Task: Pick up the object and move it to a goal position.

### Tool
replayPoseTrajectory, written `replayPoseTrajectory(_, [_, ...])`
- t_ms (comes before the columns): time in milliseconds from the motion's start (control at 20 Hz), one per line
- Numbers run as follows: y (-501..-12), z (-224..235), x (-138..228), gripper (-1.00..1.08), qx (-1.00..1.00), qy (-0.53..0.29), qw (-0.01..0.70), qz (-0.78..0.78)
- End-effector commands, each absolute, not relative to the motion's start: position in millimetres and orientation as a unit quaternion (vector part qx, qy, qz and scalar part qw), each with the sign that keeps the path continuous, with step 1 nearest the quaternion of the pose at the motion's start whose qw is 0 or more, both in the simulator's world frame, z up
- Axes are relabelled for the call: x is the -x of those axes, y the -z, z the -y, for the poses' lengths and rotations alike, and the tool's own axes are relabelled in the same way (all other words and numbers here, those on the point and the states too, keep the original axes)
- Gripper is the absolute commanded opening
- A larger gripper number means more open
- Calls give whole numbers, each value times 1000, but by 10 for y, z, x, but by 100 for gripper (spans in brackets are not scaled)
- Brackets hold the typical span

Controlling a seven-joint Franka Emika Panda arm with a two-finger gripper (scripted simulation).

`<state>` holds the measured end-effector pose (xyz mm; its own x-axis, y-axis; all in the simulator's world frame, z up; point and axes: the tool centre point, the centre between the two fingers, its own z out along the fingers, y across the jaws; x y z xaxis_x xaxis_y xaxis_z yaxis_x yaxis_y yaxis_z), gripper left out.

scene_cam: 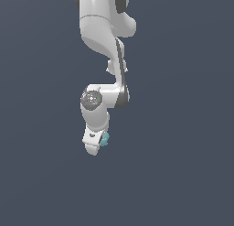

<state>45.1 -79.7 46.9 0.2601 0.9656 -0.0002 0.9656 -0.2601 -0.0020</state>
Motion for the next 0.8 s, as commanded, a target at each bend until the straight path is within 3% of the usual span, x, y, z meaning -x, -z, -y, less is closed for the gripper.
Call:
replayPoseTrajectory(0, [-447,799,-464,100,794,0,0,608])
replayPoseTrajectory(50, [-449,802,-466,100,794,0,0,608])
replayPoseTrajectory(100, [-449,802,-466,-100,794,0,0,608])
replayPoseTrajectory(750, [-478,785,-467,-100,794,0,0,608])
